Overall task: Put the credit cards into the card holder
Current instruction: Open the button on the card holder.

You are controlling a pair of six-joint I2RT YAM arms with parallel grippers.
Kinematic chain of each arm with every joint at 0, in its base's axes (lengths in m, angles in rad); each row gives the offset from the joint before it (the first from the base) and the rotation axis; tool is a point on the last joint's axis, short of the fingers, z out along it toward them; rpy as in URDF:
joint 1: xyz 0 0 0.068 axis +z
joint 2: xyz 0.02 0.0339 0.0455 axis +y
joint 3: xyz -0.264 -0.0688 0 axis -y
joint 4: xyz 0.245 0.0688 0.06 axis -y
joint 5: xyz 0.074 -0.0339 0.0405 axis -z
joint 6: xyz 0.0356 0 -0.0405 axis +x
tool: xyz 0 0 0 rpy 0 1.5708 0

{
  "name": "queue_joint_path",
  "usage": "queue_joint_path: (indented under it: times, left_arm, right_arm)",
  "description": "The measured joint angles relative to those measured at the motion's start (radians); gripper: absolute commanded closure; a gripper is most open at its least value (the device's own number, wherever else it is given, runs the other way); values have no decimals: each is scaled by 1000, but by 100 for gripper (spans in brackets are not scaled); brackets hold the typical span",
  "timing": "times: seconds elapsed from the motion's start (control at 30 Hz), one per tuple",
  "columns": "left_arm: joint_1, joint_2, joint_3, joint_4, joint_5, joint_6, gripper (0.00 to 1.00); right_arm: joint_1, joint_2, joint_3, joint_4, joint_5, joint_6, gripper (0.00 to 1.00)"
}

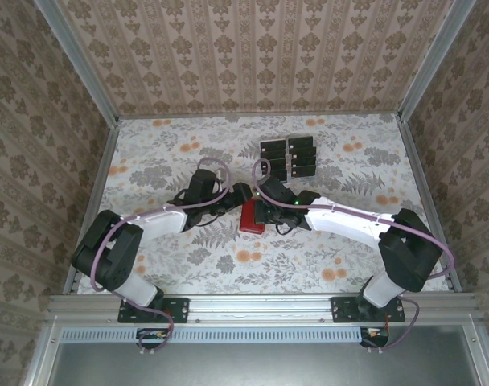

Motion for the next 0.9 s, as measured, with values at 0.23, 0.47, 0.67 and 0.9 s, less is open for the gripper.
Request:
queue_joint_path:
  times: [0.23,0.47,0.67,0.9]
  left_arm:
    - [-30,34,-22,86,11,-39,54]
    - [-40,73,-30,164,30,-62,100]
    - [-50,76,-31,212,39,-65,100]
    - [-46,75,-56,219,3,-46,100]
  right_arm:
    - [0,-1,0,9,-6,3,100]
    - [-7,-5,-5,11,-6,3,100]
    - [-39,-76,-75,48,-22,12,100]
    - [-101,-140,-150,50,-32,32,100]
